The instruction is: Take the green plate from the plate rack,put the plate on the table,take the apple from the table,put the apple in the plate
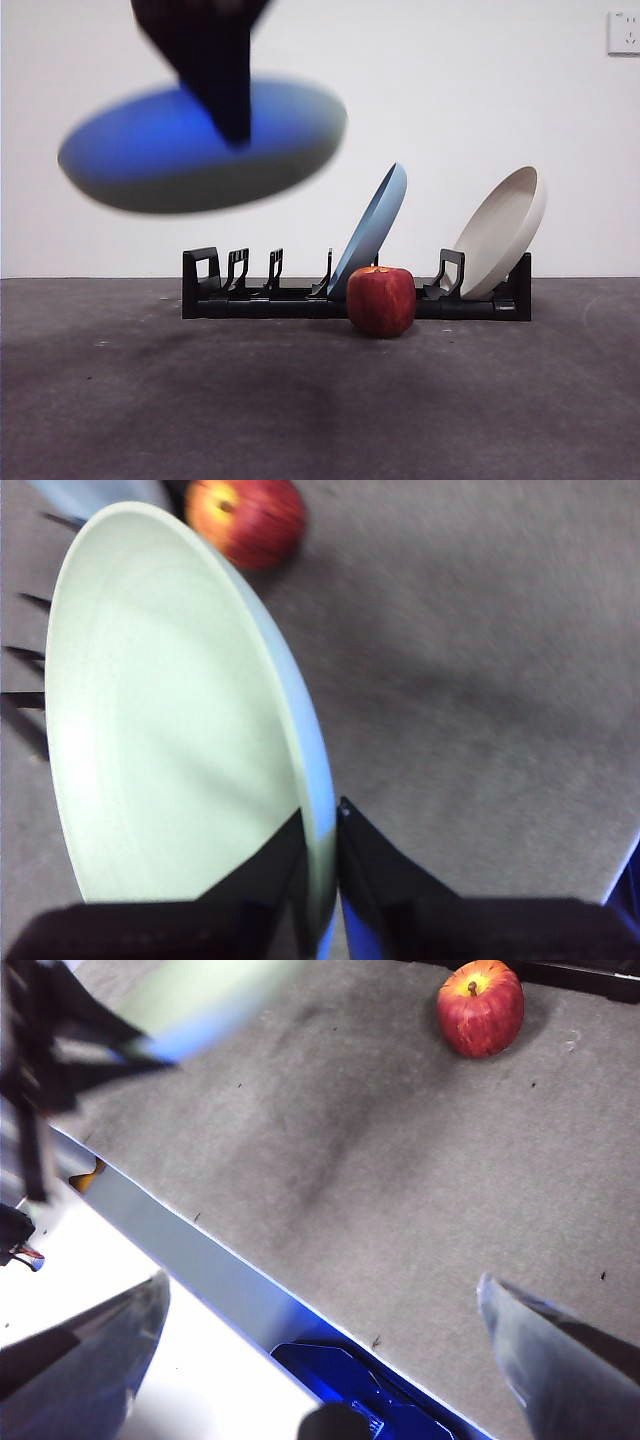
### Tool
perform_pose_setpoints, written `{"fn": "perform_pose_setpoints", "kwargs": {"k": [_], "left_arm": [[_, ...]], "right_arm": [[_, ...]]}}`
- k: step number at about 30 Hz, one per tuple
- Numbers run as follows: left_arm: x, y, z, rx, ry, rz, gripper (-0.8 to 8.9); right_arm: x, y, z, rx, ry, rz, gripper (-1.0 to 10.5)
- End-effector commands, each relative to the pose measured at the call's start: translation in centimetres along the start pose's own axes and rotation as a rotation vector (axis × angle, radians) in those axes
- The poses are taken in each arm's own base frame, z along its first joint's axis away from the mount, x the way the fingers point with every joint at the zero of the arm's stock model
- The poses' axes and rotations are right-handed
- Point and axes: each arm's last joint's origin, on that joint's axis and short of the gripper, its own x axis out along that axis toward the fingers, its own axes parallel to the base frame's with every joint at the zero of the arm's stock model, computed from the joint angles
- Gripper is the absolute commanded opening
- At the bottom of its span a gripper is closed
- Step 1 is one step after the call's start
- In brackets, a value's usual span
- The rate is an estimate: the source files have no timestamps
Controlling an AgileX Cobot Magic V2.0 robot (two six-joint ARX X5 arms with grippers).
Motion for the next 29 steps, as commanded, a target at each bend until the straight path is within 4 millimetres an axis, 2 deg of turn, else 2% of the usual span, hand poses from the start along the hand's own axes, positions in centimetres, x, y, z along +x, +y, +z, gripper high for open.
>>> {"fn": "perform_pose_setpoints", "kwargs": {"k": [1, 13, 19, 24, 26, 29], "left_arm": [[1.8, -2.0, -0.2, 0.041, 0.016, 0.002, -0.06], [8.2, -6.7, 0.1, 0.127, 0.081, -0.017, -0.06], [10.1, -8.4, 0.1, 0.161, 0.112, -0.023, -0.06], [10.8, -9.0, 0.1, 0.127, 0.116, -0.053, 0.03], [10.8, -9.1, 0.1, 0.109, 0.110, -0.102, 0.46], [10.8, -9.2, 0.1, 0.100, 0.110, -0.123, 1.88]], "right_arm": [[0.0, 0.0, 0.1, -0.005, -0.006, 0.003, 6.9], [0.0, 0.0, 0.1, -0.005, -0.006, 0.003, 6.9], [0.0, 0.0, 0.1, -0.005, -0.006, 0.003, 6.9], [0.0, 0.0, 0.1, -0.005, -0.006, 0.003, 6.9], [0.0, 0.0, 0.1, -0.005, -0.006, 0.003, 6.9], [0.0, 0.0, 0.1, -0.005, -0.006, 0.003, 6.9]]}}
